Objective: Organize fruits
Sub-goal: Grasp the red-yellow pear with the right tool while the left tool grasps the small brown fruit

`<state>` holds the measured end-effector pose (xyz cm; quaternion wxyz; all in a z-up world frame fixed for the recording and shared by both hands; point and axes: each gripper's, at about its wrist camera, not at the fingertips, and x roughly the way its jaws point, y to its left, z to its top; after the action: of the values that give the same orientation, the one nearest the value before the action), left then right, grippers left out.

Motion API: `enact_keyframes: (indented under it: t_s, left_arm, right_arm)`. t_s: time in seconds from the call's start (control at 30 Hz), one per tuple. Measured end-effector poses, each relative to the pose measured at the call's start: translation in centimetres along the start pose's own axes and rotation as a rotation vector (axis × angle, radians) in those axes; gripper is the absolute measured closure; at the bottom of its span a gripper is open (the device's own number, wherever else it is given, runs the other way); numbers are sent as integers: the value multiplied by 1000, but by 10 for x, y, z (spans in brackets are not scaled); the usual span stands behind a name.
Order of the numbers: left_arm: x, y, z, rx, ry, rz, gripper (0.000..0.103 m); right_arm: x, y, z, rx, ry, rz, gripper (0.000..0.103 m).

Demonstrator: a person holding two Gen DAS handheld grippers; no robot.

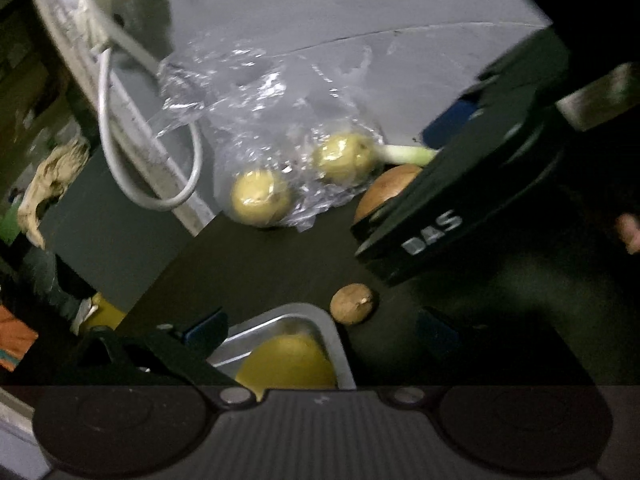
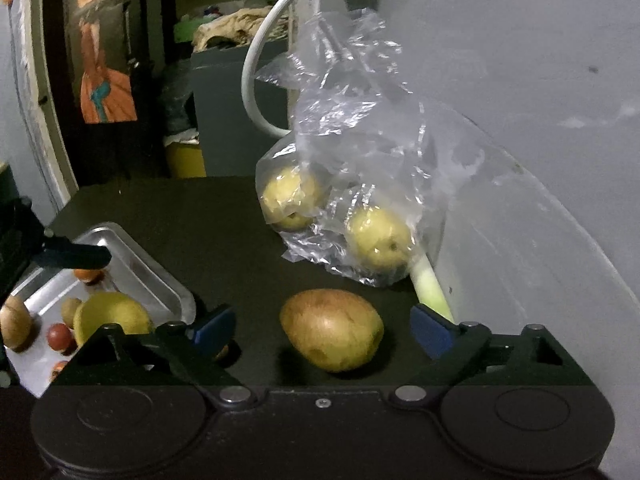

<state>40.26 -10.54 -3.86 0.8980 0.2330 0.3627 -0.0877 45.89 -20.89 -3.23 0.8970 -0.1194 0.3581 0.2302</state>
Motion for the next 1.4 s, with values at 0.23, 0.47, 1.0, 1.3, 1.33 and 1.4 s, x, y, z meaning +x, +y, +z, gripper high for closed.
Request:
enact_keyframes:
  t_s: [0.23, 0.47, 1.0, 1.3, 1.33, 1.4]
  left_arm:
    - [8, -10, -1, 57, 6, -39, 3]
    - [13, -15, -1, 86, 6, -64, 9]
    - [19, -15, 2, 106, 23, -67, 32]
    - [33, -9, 8, 59, 52, -64, 46]
    - [34, -7, 9, 50, 56, -65, 47]
    - [36, -4, 10, 35, 63, -70, 51]
  right_arm:
    - [19, -8, 5, -24, 29, 47, 16]
    - [28, -10, 0, -33, 35, 62, 22]
    - [15, -25, -11, 81, 44, 54, 45]
    - [1, -26, -17, 102, 49, 39, 47]
    - [0, -26, -18, 101, 49, 39, 47]
    - [0, -27, -18, 105, 49, 40, 47]
